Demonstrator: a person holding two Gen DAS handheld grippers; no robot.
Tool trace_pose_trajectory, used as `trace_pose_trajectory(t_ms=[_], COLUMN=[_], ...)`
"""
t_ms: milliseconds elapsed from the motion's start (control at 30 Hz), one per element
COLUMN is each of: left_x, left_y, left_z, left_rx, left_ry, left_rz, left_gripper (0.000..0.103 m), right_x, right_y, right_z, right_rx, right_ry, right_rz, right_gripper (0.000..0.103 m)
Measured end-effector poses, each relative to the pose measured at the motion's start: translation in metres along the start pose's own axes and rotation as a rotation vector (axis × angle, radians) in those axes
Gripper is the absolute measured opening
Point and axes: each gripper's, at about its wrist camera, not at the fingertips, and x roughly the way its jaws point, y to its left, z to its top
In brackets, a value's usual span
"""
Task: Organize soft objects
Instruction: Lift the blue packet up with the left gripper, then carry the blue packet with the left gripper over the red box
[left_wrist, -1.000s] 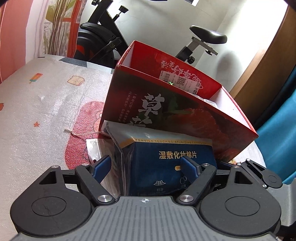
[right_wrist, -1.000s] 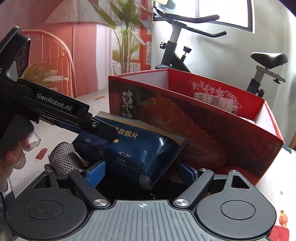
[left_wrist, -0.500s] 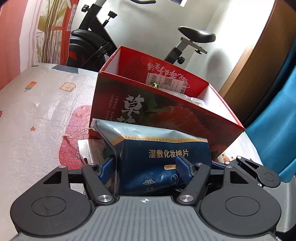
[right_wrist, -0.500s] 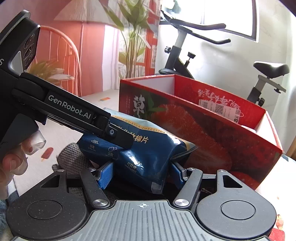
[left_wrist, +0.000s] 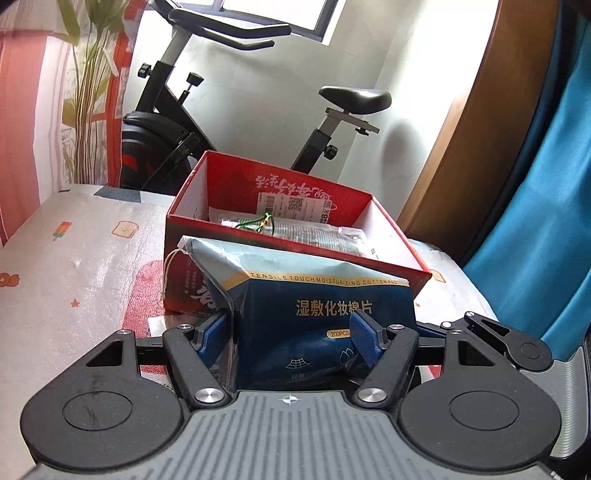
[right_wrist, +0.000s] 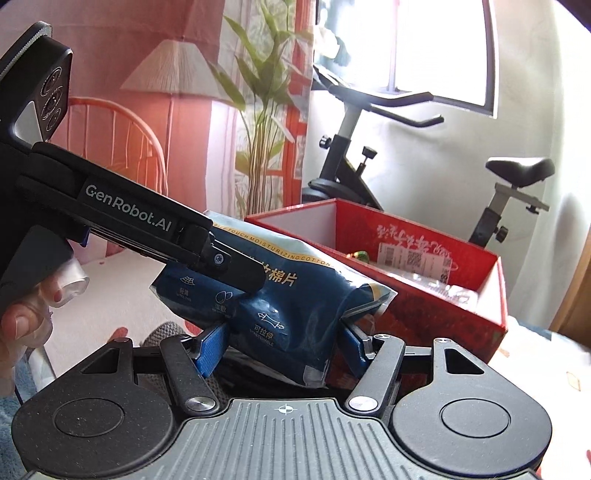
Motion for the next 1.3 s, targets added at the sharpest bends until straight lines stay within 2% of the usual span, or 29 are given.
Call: trace_pose_trajectory(t_ms=[333, 667, 967, 1300], left_x=[-0.030, -0.041, -0.033, -0.006], left_y=[-0.018, -0.028, -0.032, -0.026], left_z=[0.016, 0.036, 0.060, 0.092], left_rx=[0.033, 0.046, 0.053, 0.054], left_ry=[-0.087, -0.164, -0.210, -0.209], left_rz=[-0.019, -0.038, -0.044, -0.037], left_gripper=[0.072, 0.072, 0.072, 0.072], right_x=[-0.028, -0.035, -0.019, 0.012], right_y=[0.002, -0.006, -0.029, -0.055], right_z=[0.031, 0.066, 0.093, 0.117], right_rx=[-0.055, -0.122, -0.152, -0.177], right_ry=[-0.073, -0.120, -0.136, -0.120], right_rz=[-0.036, -0.065, -0.072, -0.082], right_gripper=[0.061, 0.061, 0.061, 0.061])
